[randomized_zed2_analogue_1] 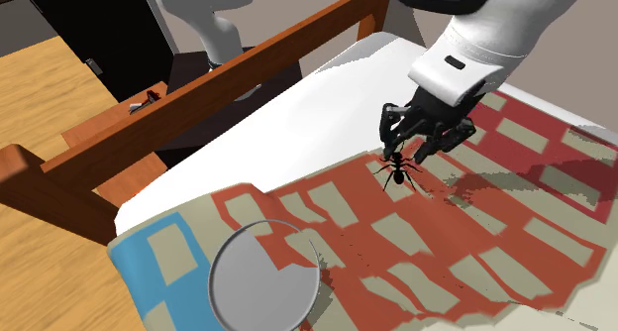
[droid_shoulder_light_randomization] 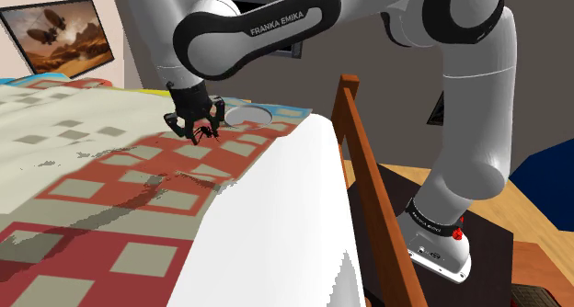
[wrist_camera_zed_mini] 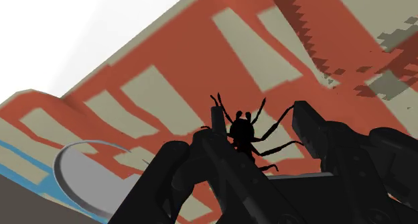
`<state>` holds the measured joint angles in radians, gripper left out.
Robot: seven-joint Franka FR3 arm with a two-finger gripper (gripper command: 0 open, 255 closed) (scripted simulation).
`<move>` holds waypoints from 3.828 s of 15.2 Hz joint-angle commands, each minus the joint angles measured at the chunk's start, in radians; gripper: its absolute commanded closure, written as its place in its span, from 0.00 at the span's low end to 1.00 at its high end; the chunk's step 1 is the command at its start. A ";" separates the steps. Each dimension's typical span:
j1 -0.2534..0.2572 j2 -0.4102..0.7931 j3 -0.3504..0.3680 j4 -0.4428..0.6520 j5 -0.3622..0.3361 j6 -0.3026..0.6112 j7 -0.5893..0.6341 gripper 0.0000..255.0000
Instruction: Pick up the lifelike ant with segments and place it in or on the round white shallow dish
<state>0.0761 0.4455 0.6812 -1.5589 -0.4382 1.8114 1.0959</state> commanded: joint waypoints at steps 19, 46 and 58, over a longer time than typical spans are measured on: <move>-0.316 -0.011 -0.110 -0.004 0.017 0.090 -0.413 1.00; -0.328 0.065 -0.145 -0.070 -0.035 0.224 -0.398 0.00; -0.324 0.019 -0.124 -0.011 0.001 0.126 -0.420 0.00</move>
<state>-0.2480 0.4640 0.5574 -1.5708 -0.4373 1.9382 0.6759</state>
